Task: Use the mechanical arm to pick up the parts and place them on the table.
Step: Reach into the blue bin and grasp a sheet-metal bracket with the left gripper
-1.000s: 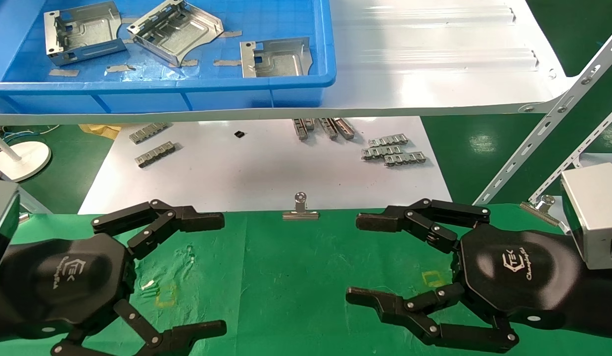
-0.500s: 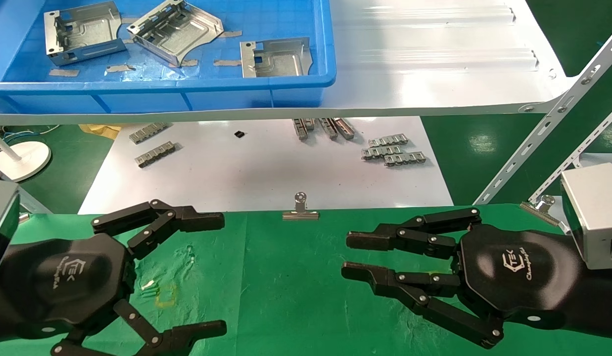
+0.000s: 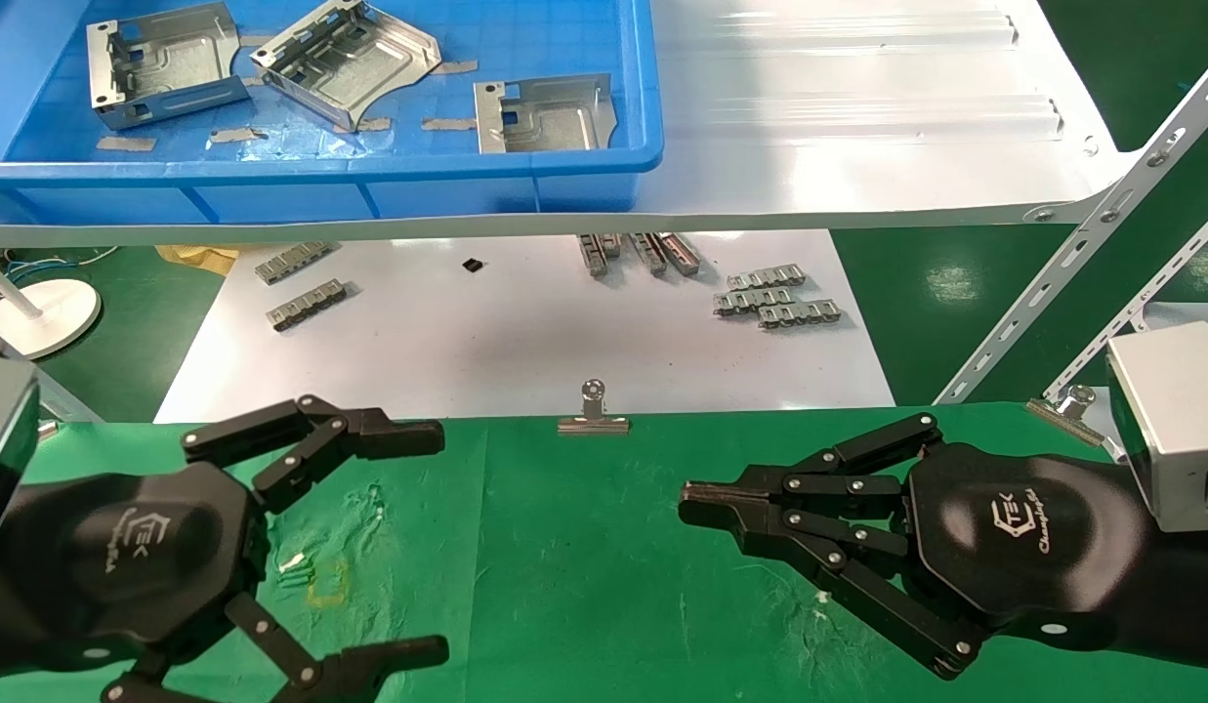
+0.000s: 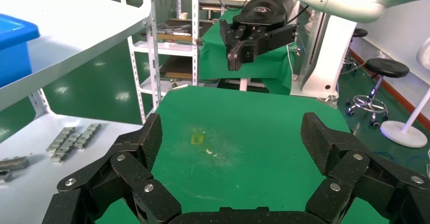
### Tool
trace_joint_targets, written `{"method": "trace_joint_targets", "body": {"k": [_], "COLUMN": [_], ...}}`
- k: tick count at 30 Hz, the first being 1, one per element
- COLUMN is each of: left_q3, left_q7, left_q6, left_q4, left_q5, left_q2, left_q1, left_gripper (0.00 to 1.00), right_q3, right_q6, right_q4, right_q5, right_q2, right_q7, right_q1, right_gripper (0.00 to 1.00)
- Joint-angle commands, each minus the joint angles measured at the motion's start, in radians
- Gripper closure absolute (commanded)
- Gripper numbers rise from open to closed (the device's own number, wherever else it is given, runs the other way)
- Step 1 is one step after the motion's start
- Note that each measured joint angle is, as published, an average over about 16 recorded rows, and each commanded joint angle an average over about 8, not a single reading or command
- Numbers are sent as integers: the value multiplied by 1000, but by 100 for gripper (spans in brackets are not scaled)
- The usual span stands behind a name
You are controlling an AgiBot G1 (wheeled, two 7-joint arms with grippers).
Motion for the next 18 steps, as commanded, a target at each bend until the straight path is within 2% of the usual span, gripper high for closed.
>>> {"method": "trace_joint_targets", "body": {"k": [1, 5, 9, 13, 18], "left_q3": [-3, 8, 36, 77, 129], "left_q7": [2, -34, -42, 5, 65], "left_q6": [-7, -24, -28, -69, -203], "left_q4": [-6, 86, 267, 480, 721], "left_q5": [4, 20, 71, 175, 315], "left_q2": [-3, 44, 119, 197, 292], "left_q1": [-4, -123, -297, -476, -647], "left_gripper": [0, 0, 0, 0, 0], "right_q3": [0, 0, 0, 0, 0], "right_q6": [0, 0, 0, 0, 0], "right_q4": [0, 0, 0, 0, 0], "right_q5": [0, 0, 0, 0, 0], "right_q2": [0, 0, 0, 0, 0], "right_q7": [0, 0, 0, 0, 0], "right_q1": [0, 0, 0, 0, 0], "right_gripper": [100, 100, 100, 100, 100]}}
